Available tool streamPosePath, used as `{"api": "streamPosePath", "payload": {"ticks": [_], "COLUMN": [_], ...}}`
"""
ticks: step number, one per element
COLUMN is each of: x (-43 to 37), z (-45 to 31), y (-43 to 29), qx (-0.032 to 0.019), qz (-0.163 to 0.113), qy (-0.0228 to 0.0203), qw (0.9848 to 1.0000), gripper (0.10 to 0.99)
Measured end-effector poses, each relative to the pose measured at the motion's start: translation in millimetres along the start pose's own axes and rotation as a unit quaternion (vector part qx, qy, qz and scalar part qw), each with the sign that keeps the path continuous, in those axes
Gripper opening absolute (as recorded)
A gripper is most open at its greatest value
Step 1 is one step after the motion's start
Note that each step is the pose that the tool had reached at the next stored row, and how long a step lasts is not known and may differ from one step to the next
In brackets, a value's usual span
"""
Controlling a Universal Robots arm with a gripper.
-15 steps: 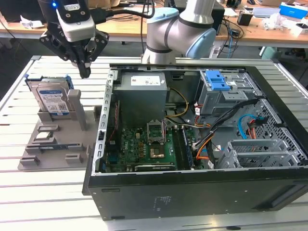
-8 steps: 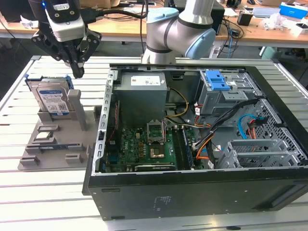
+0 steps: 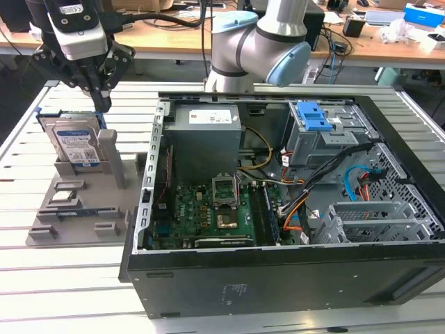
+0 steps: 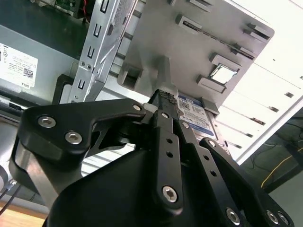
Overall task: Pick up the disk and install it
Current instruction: 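Reach for the disk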
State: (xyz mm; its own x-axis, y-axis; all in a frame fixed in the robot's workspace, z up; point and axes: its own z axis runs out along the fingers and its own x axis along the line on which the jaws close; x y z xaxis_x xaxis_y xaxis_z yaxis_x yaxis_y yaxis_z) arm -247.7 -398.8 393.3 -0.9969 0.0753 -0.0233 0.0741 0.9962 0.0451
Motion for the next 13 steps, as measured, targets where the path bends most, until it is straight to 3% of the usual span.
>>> {"api": "streamPosePath", "payload": {"ticks": [9,13], "x": [14.4,24.3], "z": [-0.4,-0.7], "y": [-1.1,-1.8], "qx": [0.0000,0.0000], "qz": [0.000,0.000], "qy": [0.0000,0.0000], "qw": [1.0000,1.0000], "gripper": [0.106,0.106]}}
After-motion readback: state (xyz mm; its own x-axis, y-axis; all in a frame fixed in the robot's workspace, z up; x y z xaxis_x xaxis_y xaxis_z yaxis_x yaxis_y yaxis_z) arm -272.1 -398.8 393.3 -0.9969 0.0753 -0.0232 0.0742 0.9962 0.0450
